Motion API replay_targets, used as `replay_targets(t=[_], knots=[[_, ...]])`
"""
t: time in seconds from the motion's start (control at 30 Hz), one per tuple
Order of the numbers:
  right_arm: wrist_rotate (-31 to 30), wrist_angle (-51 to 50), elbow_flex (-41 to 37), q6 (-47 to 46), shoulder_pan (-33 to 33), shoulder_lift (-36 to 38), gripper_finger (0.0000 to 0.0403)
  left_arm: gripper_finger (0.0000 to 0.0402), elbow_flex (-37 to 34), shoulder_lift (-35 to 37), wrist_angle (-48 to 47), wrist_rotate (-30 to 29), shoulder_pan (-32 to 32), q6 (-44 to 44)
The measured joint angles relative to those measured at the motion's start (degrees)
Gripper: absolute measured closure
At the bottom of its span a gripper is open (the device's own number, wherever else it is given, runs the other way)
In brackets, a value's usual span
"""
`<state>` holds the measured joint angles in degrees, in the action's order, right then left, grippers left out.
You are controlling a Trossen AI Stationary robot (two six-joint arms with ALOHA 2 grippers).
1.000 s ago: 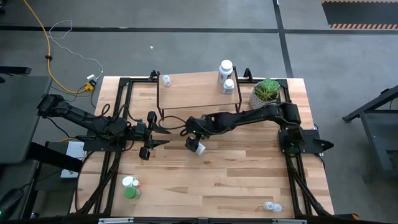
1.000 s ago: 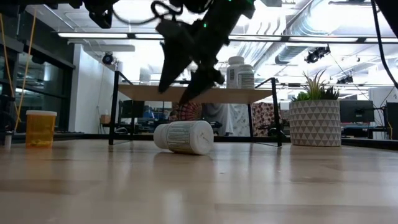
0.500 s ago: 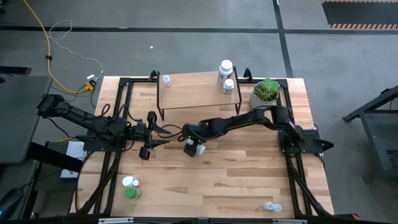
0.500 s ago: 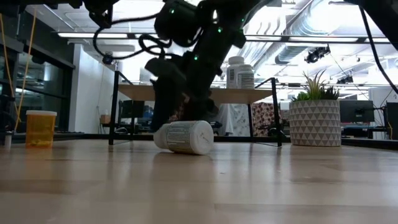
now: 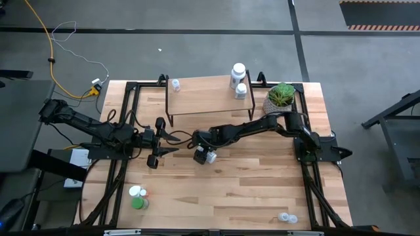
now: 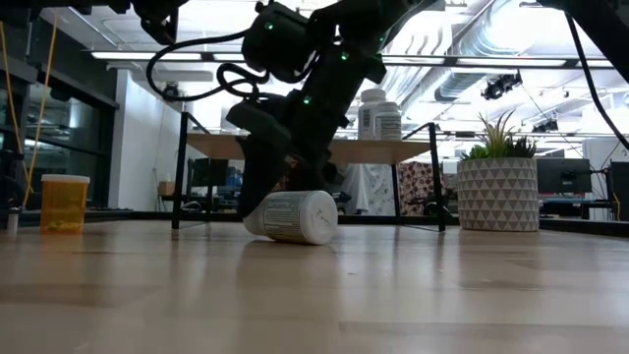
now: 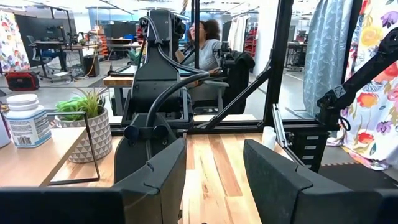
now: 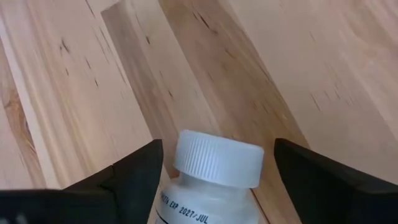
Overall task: Pick and place medicine bottles onto shelf by color
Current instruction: Put the right white pill bottle on the shelf
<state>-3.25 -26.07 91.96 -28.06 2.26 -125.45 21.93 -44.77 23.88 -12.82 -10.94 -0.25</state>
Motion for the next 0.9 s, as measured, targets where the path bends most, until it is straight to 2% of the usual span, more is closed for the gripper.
replay_targets(t=[0.4,0.63,0.9], knots=[[1.16,-0.4,0.0,2.4,-0.02,0.01,0.0226,0.0253,0.0,0.0,0.0,0.0,0.02,-0.02],[2.05,-3.82,0.02,7.49,0.7,0.59,0.022,0.0253,0.0,0.0,-0.07,0.0,0.02,0.0],[-10.5,-17.98,-1.27,7.55,5.43,4.15,0.0222,0.0253,0.0,0.28,-0.12,0.02,0.02,-1.1]])
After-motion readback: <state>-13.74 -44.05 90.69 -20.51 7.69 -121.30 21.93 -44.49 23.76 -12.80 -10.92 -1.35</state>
